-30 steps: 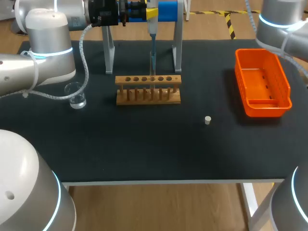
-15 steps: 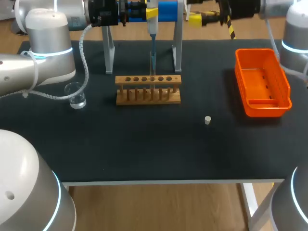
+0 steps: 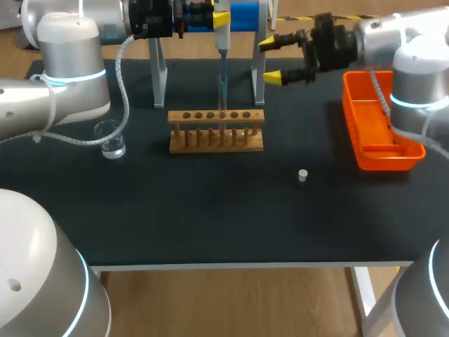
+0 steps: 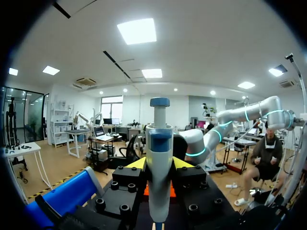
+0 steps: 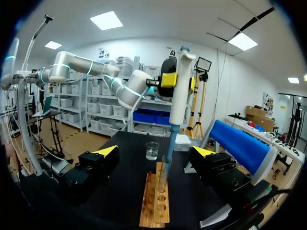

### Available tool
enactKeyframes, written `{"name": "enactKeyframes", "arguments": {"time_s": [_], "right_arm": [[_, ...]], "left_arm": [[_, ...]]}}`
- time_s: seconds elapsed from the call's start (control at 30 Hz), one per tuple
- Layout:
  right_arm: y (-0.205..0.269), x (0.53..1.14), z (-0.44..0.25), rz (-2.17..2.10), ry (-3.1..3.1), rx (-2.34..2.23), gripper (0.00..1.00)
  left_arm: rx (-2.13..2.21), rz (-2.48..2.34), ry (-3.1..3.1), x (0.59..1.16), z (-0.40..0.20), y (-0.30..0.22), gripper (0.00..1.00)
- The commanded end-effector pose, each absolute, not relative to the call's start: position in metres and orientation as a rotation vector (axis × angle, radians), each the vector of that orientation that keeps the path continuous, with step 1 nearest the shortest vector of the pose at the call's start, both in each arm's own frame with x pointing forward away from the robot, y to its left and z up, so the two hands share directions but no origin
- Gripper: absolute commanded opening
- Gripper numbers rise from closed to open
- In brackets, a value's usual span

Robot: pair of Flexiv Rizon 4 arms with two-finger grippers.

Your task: Invert the test tube, pick up the pipette, mount the tip to pipette, aspirate from beaker and dispense into the tube, eject the tip, return the pipette, and cap with the stopper.

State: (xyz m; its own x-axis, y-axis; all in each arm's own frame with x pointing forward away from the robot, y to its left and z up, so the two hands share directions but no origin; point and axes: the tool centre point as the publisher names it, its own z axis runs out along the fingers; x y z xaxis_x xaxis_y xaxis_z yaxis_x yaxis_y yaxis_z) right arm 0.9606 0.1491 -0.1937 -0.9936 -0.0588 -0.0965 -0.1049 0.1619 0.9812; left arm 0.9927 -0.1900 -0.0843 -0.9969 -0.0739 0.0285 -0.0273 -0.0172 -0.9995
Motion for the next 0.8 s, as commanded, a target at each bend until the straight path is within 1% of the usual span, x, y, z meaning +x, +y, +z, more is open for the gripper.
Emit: {"name": "enactKeyframes", "arguments": {"time_s": [0.03, 0.8], "right_arm": [[0.164, 0.972, -0.214, 2.014, 2.389, -0.172, 1.0], [0.217, 0.982, -0.27, 1.844, 2.533, -0.132, 1.0]], "left_arm": [[-0.108, -2.216, 2.182, 0.993, -0.084, -0.189, 0.0], [-0.108, -2.216, 2.182, 0.993, -0.084, -0.189, 0.0]]}}
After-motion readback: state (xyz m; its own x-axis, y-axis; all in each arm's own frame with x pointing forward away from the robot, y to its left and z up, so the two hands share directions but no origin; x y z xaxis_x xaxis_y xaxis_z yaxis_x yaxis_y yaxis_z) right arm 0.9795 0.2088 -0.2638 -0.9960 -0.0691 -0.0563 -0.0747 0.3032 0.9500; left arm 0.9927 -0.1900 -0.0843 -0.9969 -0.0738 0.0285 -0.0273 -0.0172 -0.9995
